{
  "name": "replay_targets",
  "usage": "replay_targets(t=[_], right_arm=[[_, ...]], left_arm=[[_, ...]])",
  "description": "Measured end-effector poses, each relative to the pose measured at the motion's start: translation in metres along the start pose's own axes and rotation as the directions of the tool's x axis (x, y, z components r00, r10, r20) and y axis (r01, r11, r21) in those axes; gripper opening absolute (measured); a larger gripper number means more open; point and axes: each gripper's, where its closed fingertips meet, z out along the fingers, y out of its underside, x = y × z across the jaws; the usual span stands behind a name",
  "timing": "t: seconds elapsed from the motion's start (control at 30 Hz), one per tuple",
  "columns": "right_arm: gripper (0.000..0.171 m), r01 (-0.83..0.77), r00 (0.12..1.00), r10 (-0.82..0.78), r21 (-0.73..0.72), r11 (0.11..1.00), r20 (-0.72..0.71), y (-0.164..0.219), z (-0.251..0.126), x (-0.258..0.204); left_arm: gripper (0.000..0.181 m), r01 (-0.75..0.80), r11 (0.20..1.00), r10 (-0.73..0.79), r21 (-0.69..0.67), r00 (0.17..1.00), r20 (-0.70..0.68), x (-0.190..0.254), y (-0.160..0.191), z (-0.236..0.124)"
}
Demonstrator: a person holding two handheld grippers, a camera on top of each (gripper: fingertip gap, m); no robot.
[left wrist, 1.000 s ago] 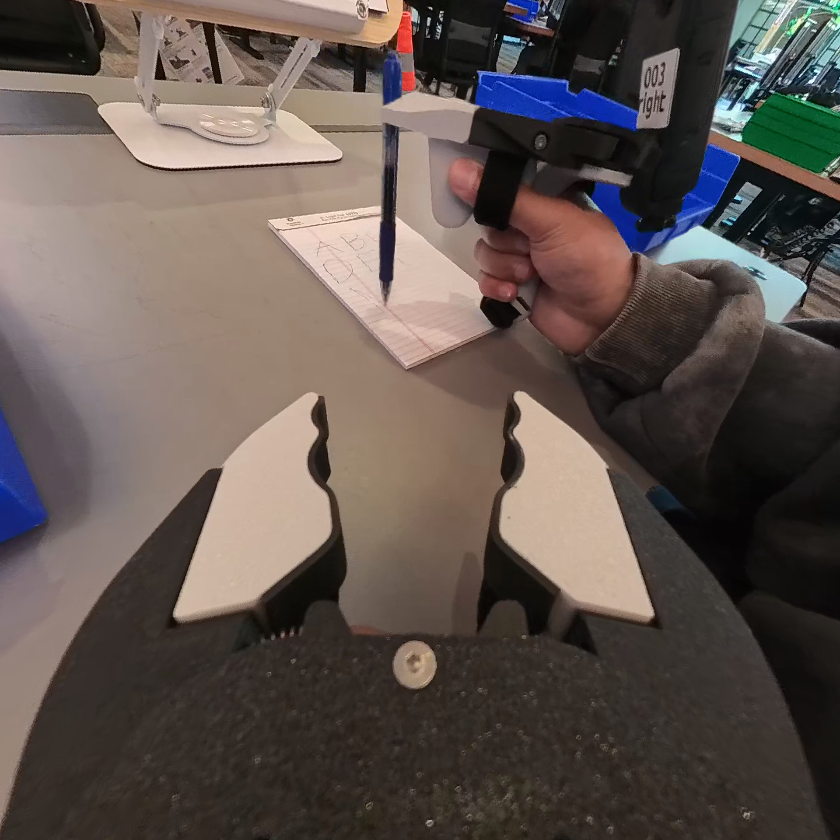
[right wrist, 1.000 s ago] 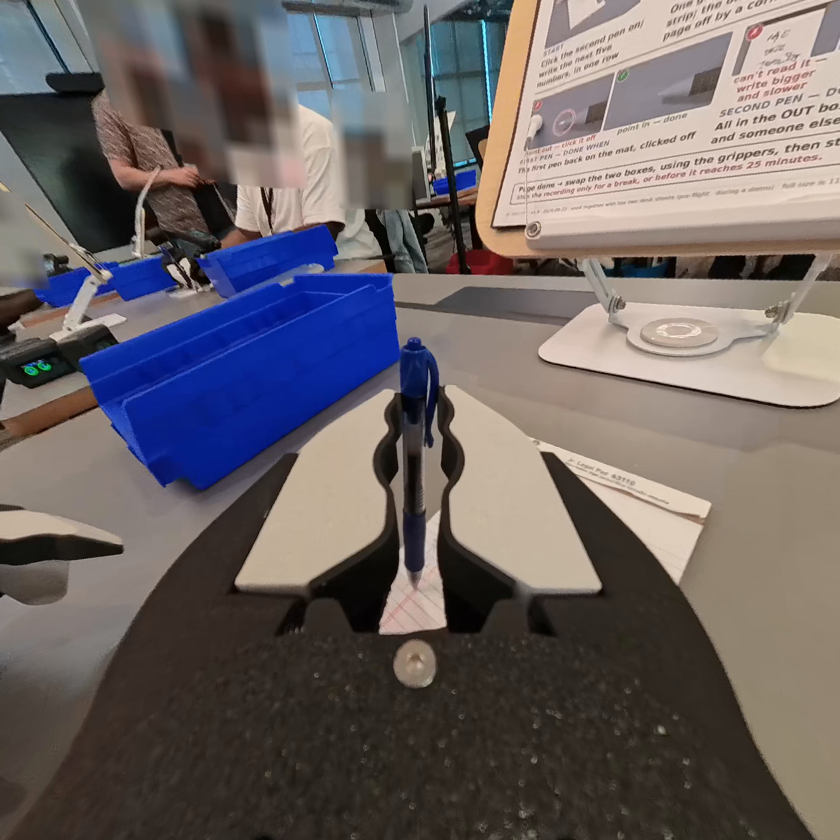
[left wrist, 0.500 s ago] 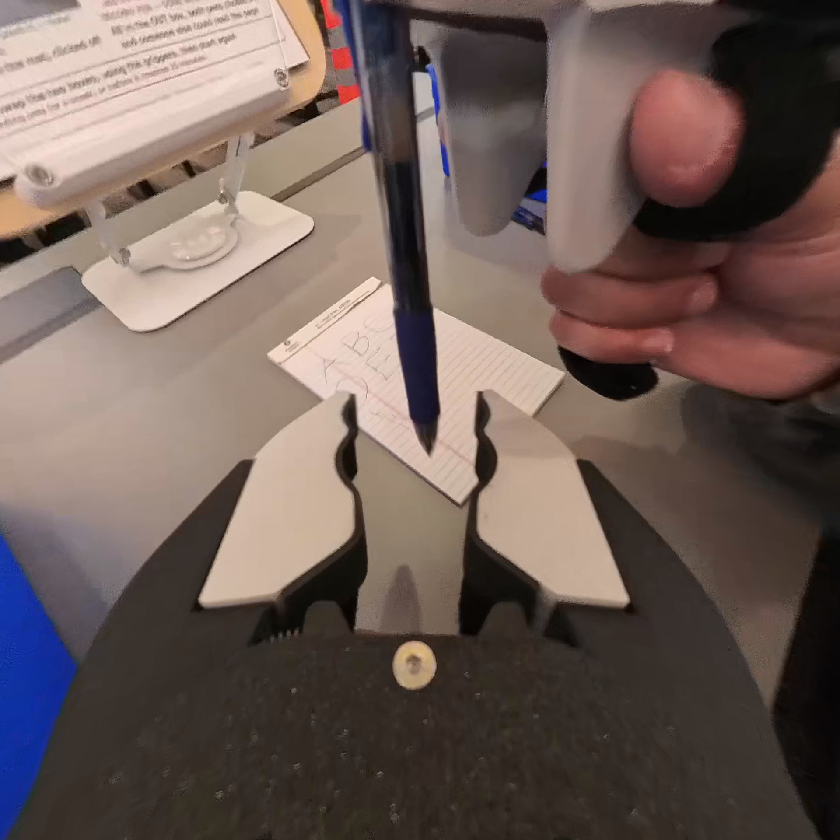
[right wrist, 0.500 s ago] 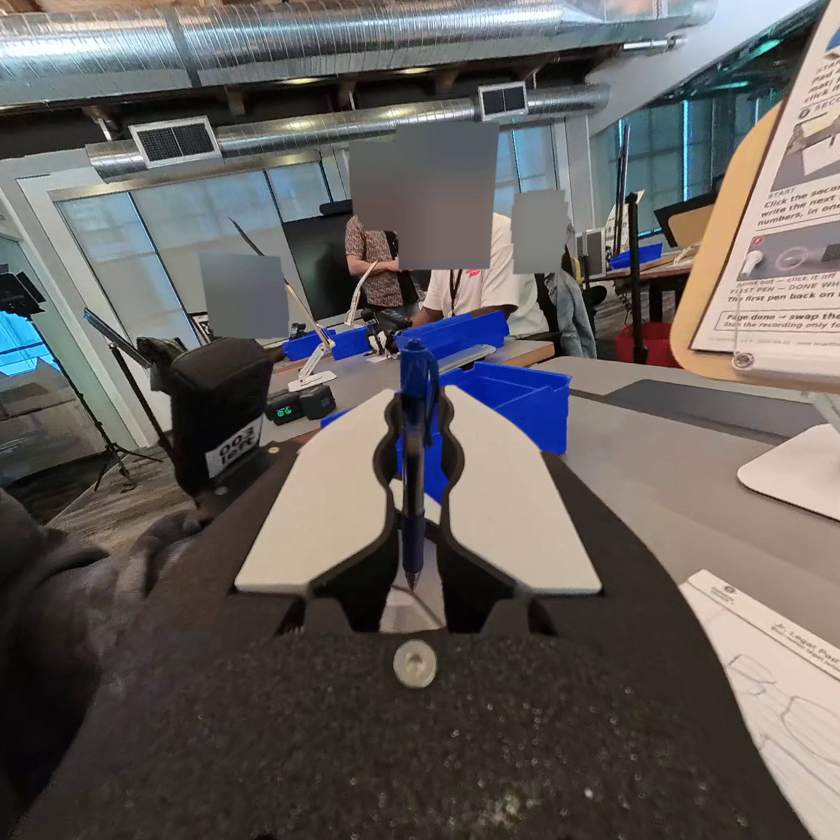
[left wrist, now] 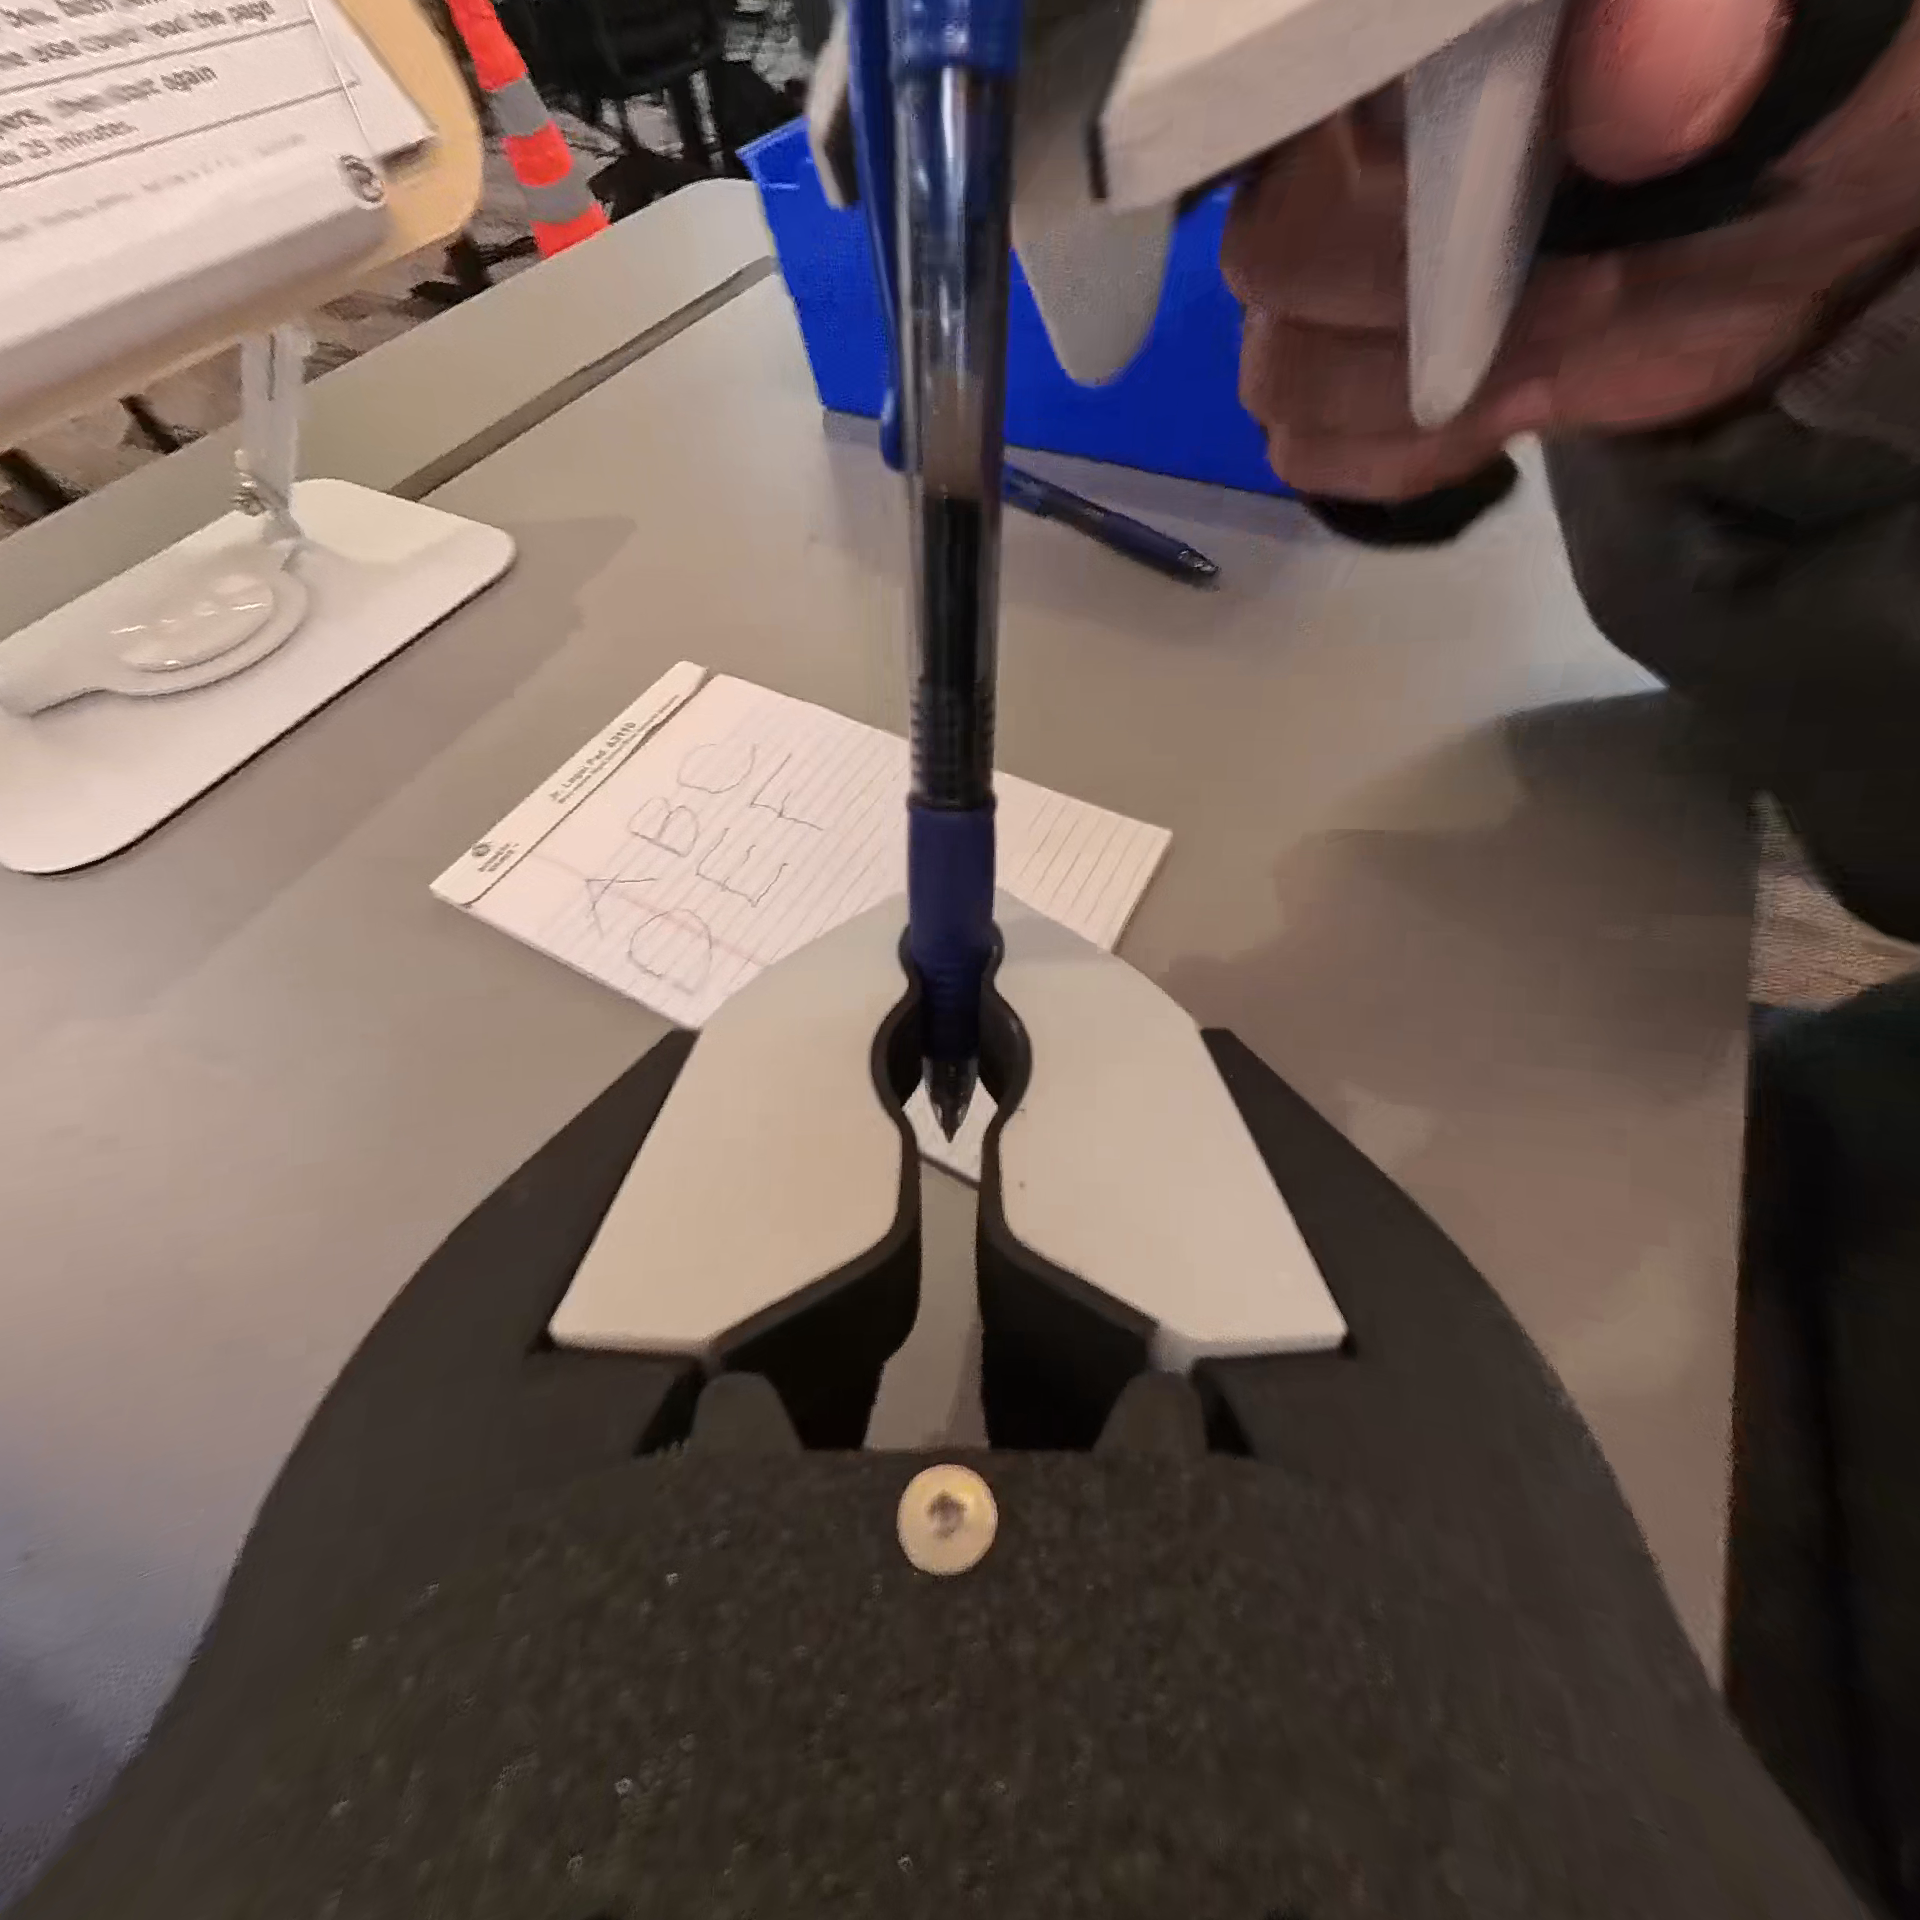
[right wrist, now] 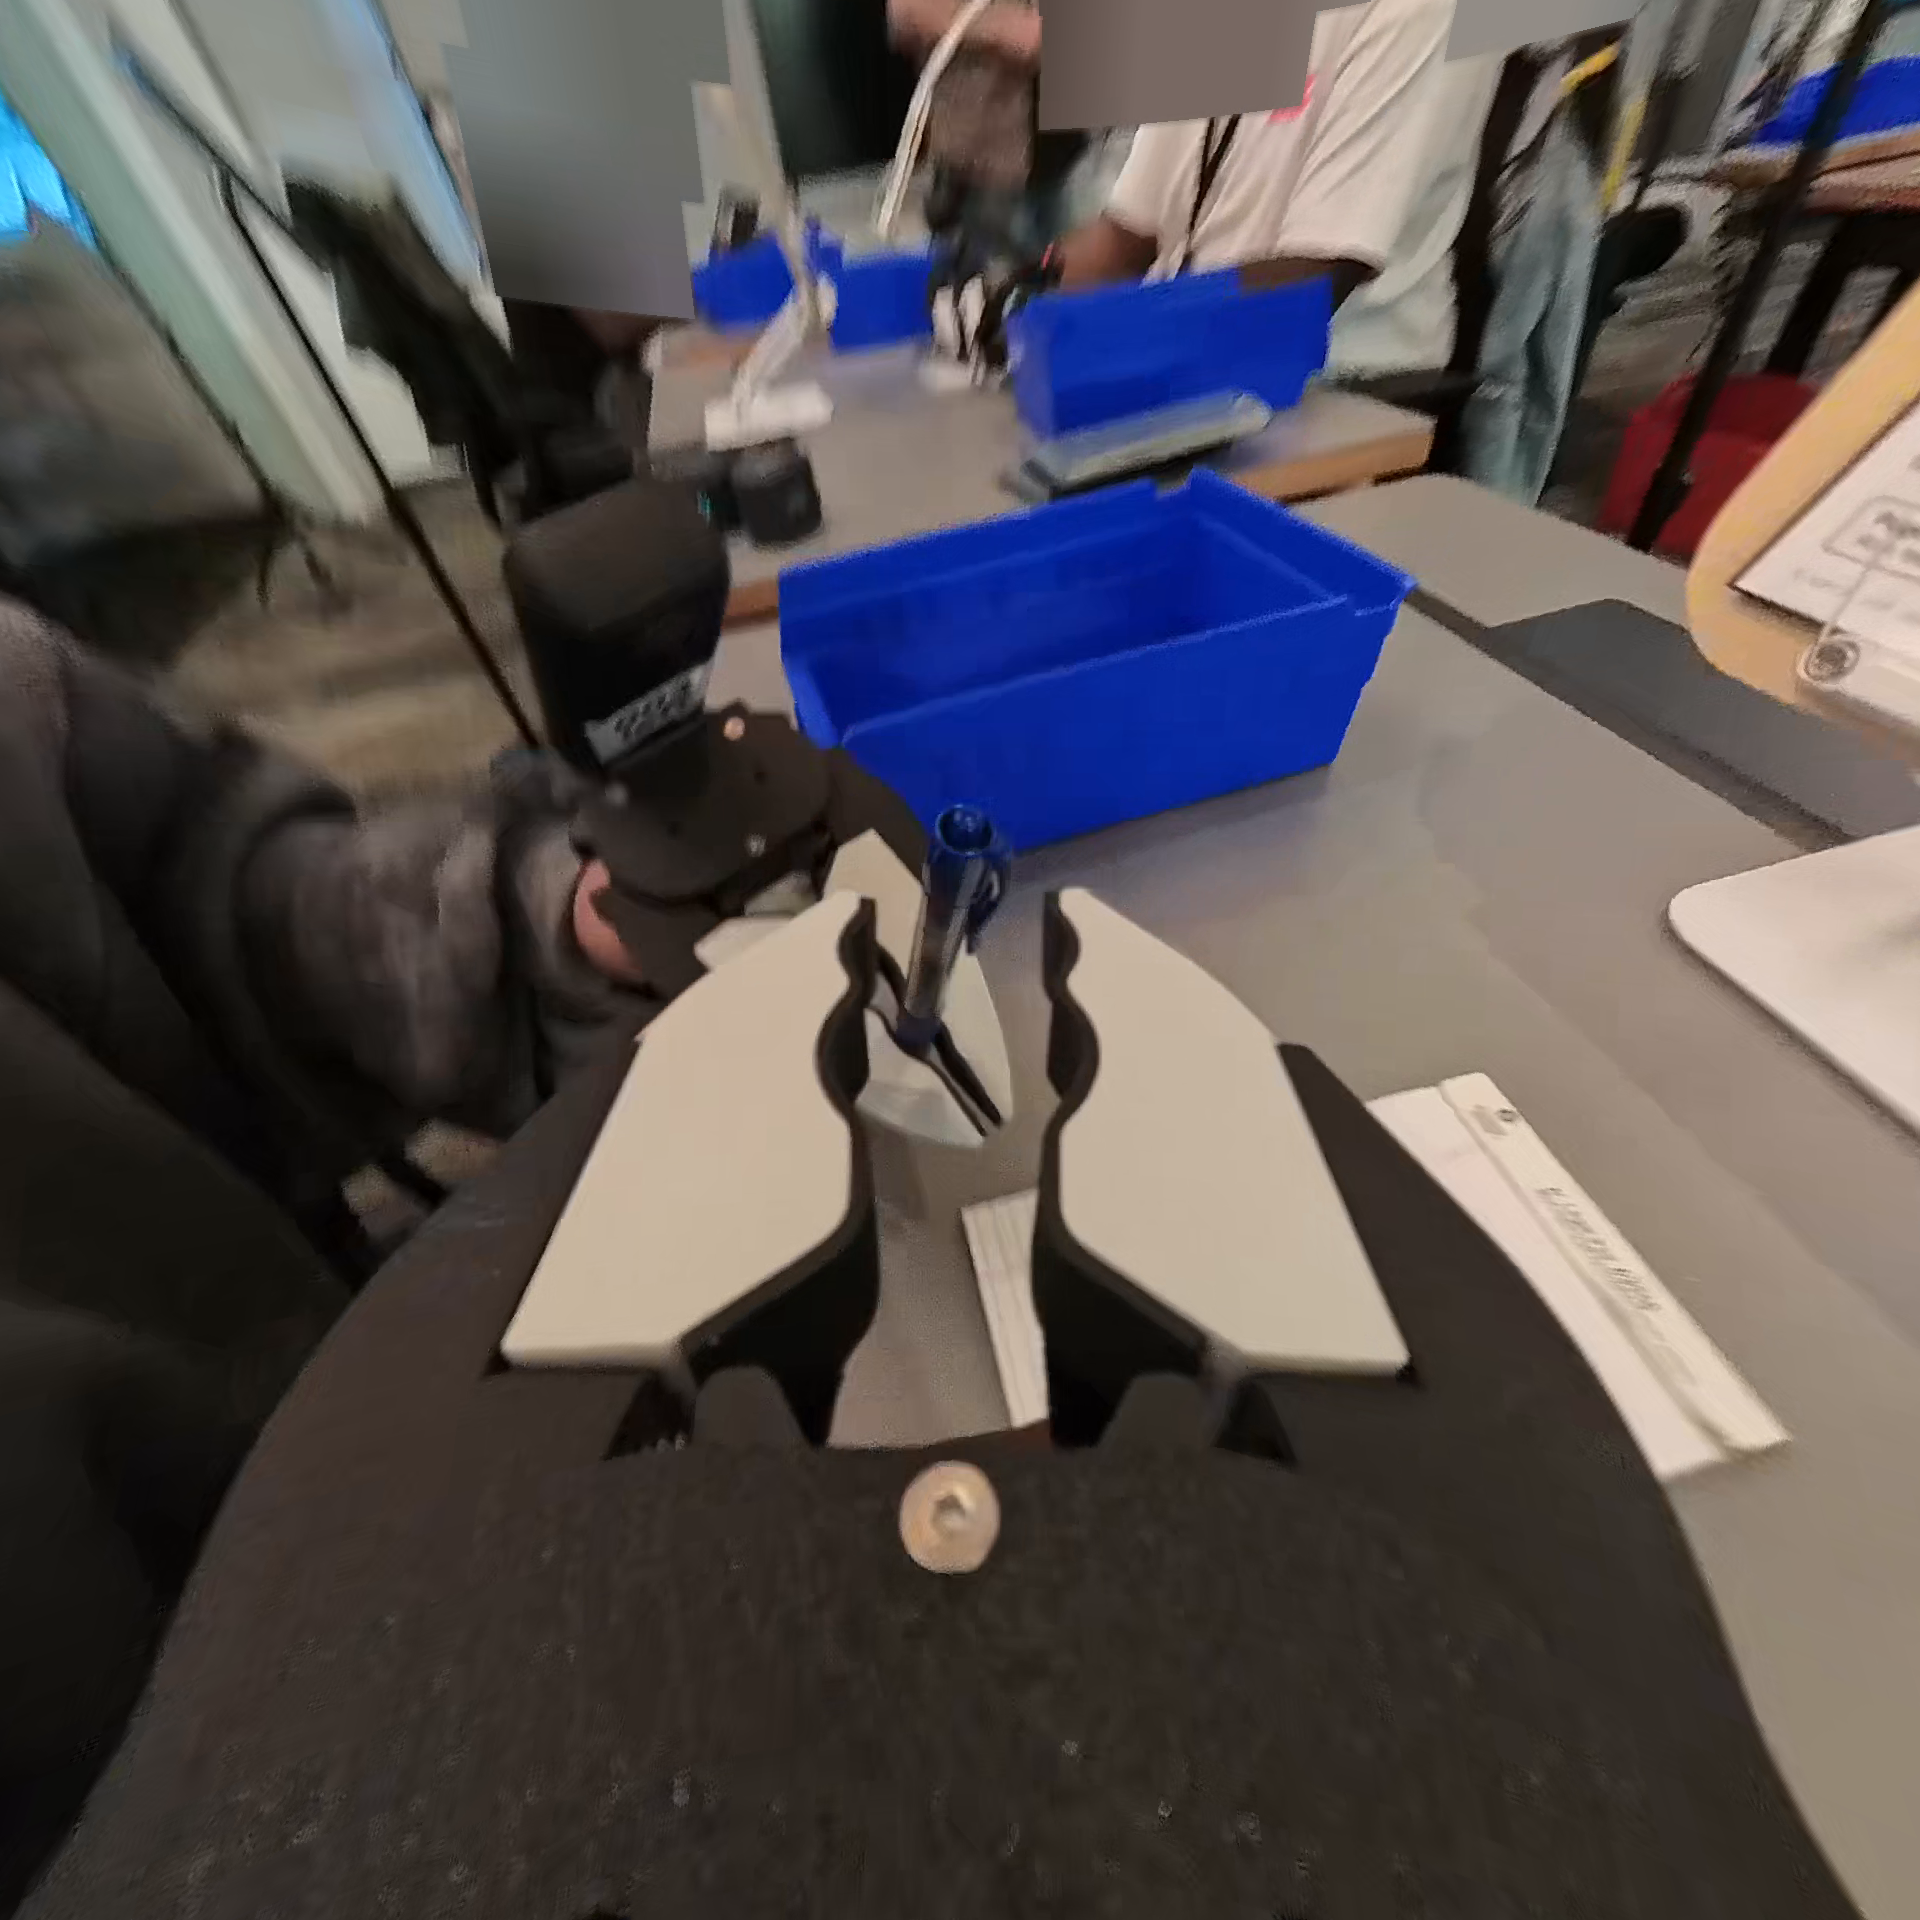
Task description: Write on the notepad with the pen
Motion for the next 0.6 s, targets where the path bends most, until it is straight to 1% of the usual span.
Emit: replay_targets(t=[0.1, 0.17, 0.27, 0.33, 0.4, 0.47, 0.53, 0.6], right_arm=[[0.042, 0.198, 0.98, -0.19, -0.194, 0.961, 0.062, -0.002, -0.009, -0.003], [0.044, 0.31, 0.95, -0.284, -0.281, 0.908, 0.133, -0.006, -0.014, -0.005], [0.045, 0.4, 0.91, -0.317, -0.372, 0.837, 0.267, -0.009, -0.017, -0.013], [0.046, 0.426, 0.899, -0.315, -0.431, 0.796, 0.305, -0.006, -0.014, -0.011], [0.043, 0.431, 0.895, -0.298, -0.463, 0.775, 0.333, -0.002, -0.011, -0.012], [0.035, 0.423, 0.894, -0.274, -0.467, 0.777, 0.354, 0.001, -0.007, -0.014], [0.026, 0.425, 0.888, -0.274, -0.429, 0.797, 0.37, -0.001, -0.003, -0.019], [0.022, 0.413, 0.889, -0.272, -0.387, 0.824, 0.369, -0.004, 0.001, -0.022]], left_arm=[[0.004, 0.019, 0.999, -0.016, 0.026, 0.995, -0.101, 0.01, -0.004, -0.002], [0.004, 0.025, 0.999, -0.019, 0.037, 0.987, -0.162, 0.017, -0.006, -0.003], [0.004, 0.044, 0.998, -0.03, 0.053, 0.973, -0.229, 0.025, -0.009, -0.004], [0.004, 0.051, 0.997, -0.035, 0.059, 0.969, -0.246, 0.027, -0.01, -0.004], [0.004, 0.047, 0.997, -0.03, 0.064, 0.969, -0.245, 0.027, -0.011, -0.004], [0.004, 0.054, 0.996, -0.034, 0.075, 0.969, -0.243, 0.027, -0.013, -0.005], [0.004, 0.056, 0.996, -0.035, 0.075, 0.967, -0.252, 0.028, -0.013, -0.006], [0.004, 0.052, 0.996, -0.031, 0.076, 0.965, -0.262, 0.03, -0.012, -0.006]])
